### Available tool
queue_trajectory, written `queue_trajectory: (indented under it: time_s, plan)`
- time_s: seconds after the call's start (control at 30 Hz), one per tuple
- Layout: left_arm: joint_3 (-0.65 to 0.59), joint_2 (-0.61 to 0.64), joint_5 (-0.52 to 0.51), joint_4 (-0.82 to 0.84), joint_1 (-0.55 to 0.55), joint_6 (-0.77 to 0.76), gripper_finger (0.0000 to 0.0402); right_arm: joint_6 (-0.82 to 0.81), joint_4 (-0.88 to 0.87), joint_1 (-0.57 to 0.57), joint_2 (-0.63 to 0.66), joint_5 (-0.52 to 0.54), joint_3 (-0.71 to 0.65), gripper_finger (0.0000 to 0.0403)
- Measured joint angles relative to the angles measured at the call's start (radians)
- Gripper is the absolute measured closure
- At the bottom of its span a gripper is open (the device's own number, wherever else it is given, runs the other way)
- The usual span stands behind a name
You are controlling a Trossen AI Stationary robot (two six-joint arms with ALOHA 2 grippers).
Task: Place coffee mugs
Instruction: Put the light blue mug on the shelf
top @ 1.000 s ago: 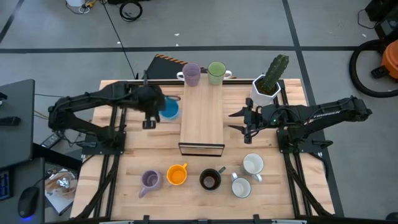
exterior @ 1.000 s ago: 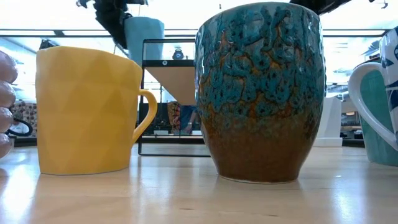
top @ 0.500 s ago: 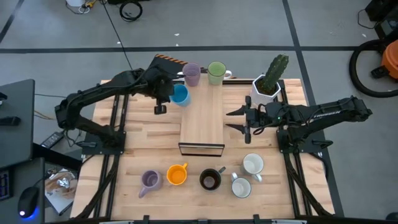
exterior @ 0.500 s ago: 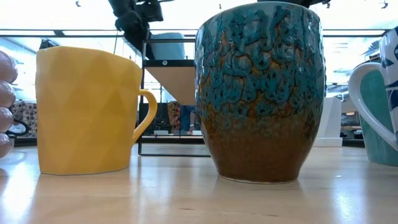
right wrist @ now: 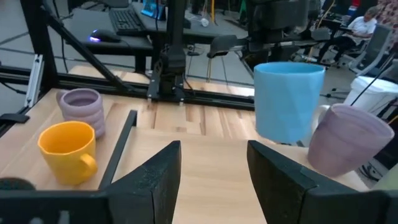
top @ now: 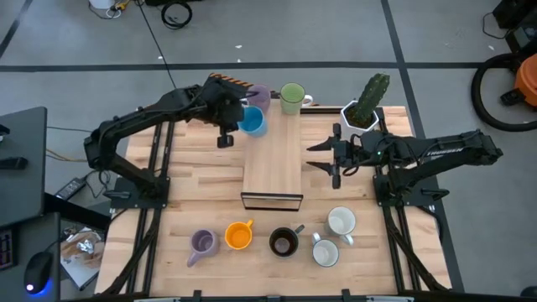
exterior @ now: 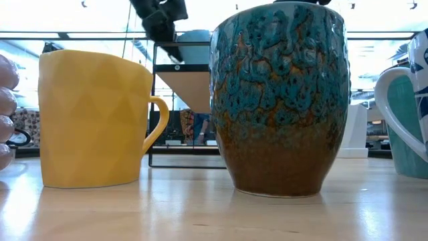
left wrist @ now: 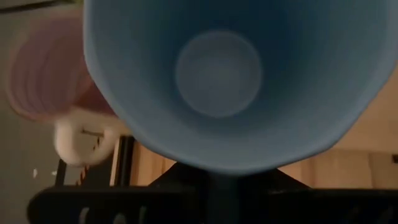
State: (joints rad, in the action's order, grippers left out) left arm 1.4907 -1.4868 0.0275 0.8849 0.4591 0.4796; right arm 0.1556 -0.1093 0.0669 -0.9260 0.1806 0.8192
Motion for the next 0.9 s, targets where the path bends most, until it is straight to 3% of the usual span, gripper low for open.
queue_trajectory:
  time_s: [0.17,0.47,0.9]
  plan:
    - [0.089,-0.055,0.042,0.083,0.013,0.015,0.0347,-0.001,-0.032,0.001,-0.003,-0.002,0.0,0.0214]
    - [0.101,-0.139,0.135,0.085,0.066,0.084,0.0347,0.008,-0.049,0.001,-0.003,-0.002,-0.001,0.0215]
    - [0.1,-0.2,0.091,0.096,0.101,0.116,0.0347,0.023,-0.044,0.001,-0.004,-0.002,-0.001,0.0218]
